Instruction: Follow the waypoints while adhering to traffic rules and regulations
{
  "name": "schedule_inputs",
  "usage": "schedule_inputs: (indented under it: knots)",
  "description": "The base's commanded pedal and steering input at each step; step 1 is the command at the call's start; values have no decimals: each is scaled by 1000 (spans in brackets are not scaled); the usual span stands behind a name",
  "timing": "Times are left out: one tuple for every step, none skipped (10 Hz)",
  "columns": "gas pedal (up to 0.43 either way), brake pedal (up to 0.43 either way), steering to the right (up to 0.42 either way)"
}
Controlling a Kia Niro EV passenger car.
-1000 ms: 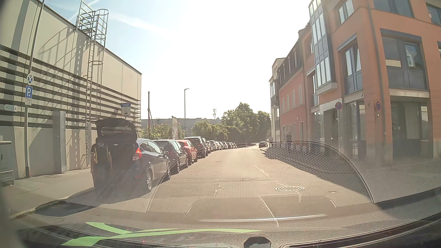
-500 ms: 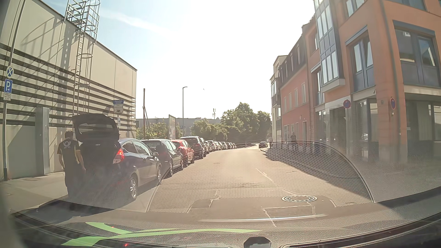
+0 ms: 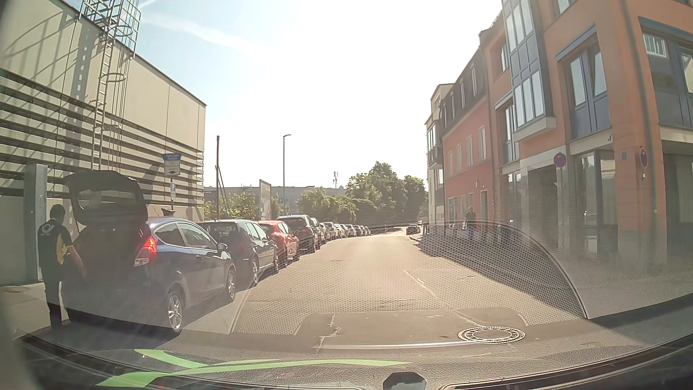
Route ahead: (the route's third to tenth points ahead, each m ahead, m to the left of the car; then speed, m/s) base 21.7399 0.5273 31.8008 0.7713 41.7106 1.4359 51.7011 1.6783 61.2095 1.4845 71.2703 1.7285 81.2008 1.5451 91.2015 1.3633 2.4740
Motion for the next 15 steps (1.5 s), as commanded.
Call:
schedule_inputs:
  knots:
    - [0, 0, 5]
    - [0, 0, 5]
    - [0, 0, 5]
    - [0, 0, 5]
    - [0, 0, 6]
    - [0, 0, 9]
    - [8, 0, 13]
    - [39, 0, 16]
    - [59, 0, 20]
    - [87, 0, 22]
    - [87, 0, 25]
    - [87, 0, 31]
    - [87, 0, 38]
    - [87, 0, 41]
    - [87, 0, 41]
